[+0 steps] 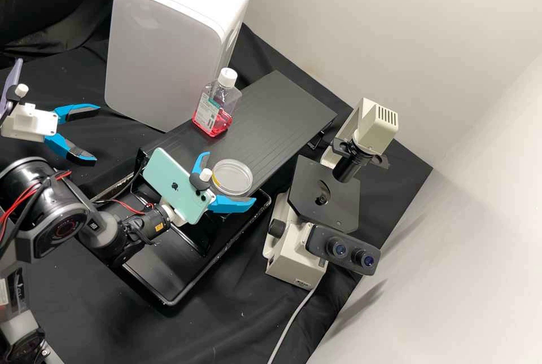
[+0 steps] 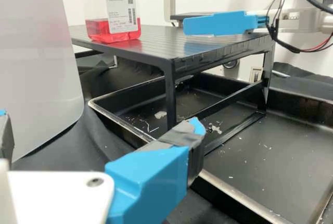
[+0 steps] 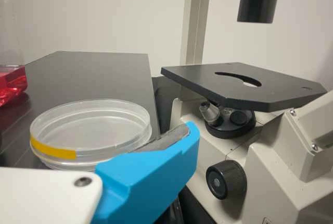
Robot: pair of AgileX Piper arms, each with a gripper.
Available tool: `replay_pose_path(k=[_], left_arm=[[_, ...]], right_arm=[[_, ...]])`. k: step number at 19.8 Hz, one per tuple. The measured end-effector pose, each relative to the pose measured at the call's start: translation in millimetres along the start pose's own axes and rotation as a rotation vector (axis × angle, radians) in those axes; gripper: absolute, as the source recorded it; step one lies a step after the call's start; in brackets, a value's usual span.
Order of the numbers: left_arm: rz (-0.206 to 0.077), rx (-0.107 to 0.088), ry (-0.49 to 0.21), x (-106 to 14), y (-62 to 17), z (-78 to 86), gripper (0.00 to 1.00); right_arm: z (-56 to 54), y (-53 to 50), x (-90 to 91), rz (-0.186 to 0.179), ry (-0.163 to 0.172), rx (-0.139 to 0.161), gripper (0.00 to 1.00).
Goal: Remove the lid from the petri dish
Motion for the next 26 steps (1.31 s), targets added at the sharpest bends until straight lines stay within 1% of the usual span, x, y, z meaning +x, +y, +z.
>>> replay_pose_path(k=[2,5,9,14,15,22,26], left_arm=[[0.0,0.0,0.0,0.0,0.0,0.0,1.0],[0.0,0.0,0.0,0.0,0.0,0.0,1.0],[-0.001,0.0,-0.002,0.1,-0.1,0.6,1.0],[-0.007,0.0,-0.002,0.5,-1.7,0.5,1.0],[-0.007,0.0,-0.002,0.5,-1.7,0.5,1.0],[-0.007,0.0,-0.002,0.5,-1.7,0.5,1.0],[-0.009,0.0,-0.011,0.7,-2.2,2.9,1.0]], right_arm=[[0.2,-0.2,0.0,-0.001,-0.001,0.0,1.0],[1.9,2.2,0.0,0.01,-0.005,0.0,1.0],[2.0,2.3,0.0,0.011,-0.005,0.0,1.0],[3.7,4.0,0.0,0.016,-0.011,-0.001,1.0],[3.7,4.0,0.0,0.016,-0.011,-0.001,0.0],[3.4,4.4,-0.1,0.018,-0.009,-0.001,0.0],[1.2,6.5,-0.7,0.025,-0.001,-0.001,0.0]])
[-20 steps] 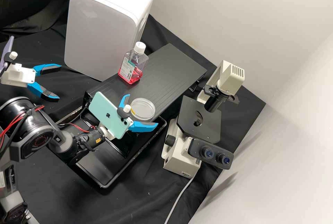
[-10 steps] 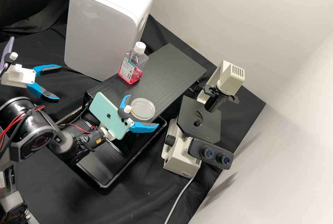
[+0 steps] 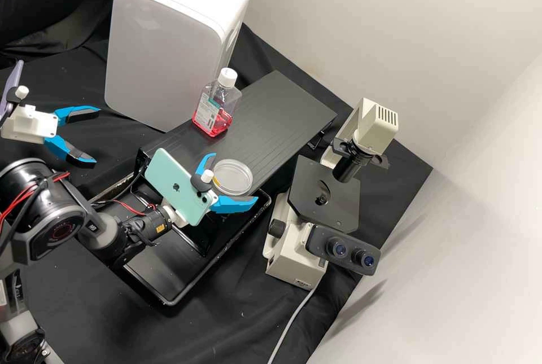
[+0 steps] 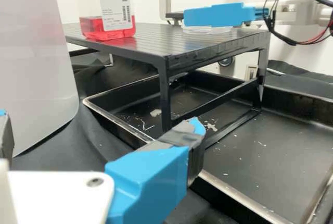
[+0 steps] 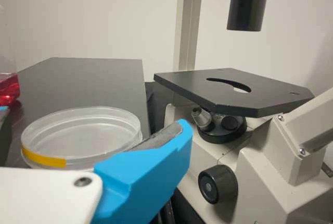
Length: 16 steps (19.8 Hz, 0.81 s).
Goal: Remove the lid from the petri dish
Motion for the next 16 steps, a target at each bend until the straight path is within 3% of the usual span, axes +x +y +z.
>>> replay_pose_path(k=[16], left_arm=[[0.0,0.0,-0.002,0.1,-0.1,0.5,1.0]], right_arm=[[-2.6,1.7,-0.6,0.003,0.013,-0.003,0.0]])
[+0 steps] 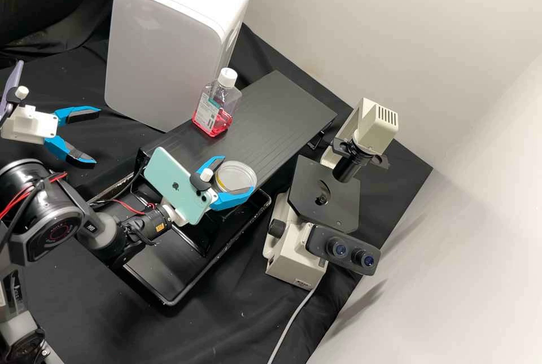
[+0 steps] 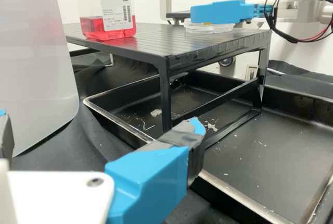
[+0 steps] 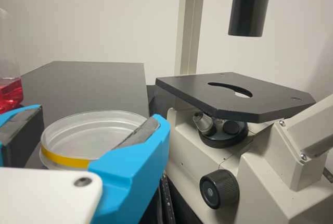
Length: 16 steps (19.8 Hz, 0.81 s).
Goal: Remove the lid from the petri dish
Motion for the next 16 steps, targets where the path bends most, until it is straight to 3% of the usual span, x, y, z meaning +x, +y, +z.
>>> replay_pose_path(k=[11,16], left_arm=[[0.0,0.0,0.0,0.0,0.0,0.0,1.0],[-0.001,0.0,-0.004,0.1,-0.3,1.2,1.0]], right_arm=[[0.0,0.0,0.0,0.0,0.0,0.0,0.0],[-5.7,-5.0,-0.8,-0.019,0.021,0.002,0.0]])
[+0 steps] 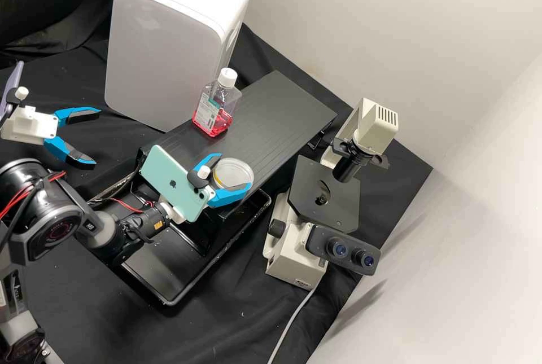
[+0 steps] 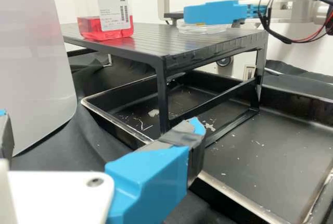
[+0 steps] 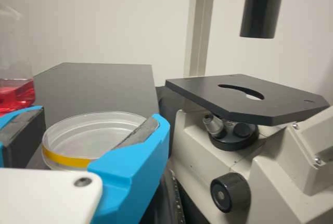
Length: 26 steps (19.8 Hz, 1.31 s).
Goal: Remove the lid from the petri dish
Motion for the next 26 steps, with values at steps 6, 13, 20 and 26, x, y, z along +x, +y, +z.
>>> replay_pose_path(k=[6,13,20,26], left_arm=[[0.0,0.004,-0.001,0.0,-0.1,0.3,1.0],[-0.001,0.004,-0.002,0.1,-0.1,0.6,1.0],[0.0,0.005,-0.002,0.1,-0.2,1.0,1.0],[0.0,0.005,-0.001,0.1,-0.2,0.9,1.0]], right_arm=[[-8.8,-3.1,-2.6,-0.013,0.032,0.002,0.0],[-9.0,-3.3,-2.6,-0.014,0.032,0.002,0.0],[-27.1,-8.3,-8.6,-0.032,0.096,0.011,0.0],[-39.4,-18.5,-11.1,-0.057,0.13,-0.001,0.0]])
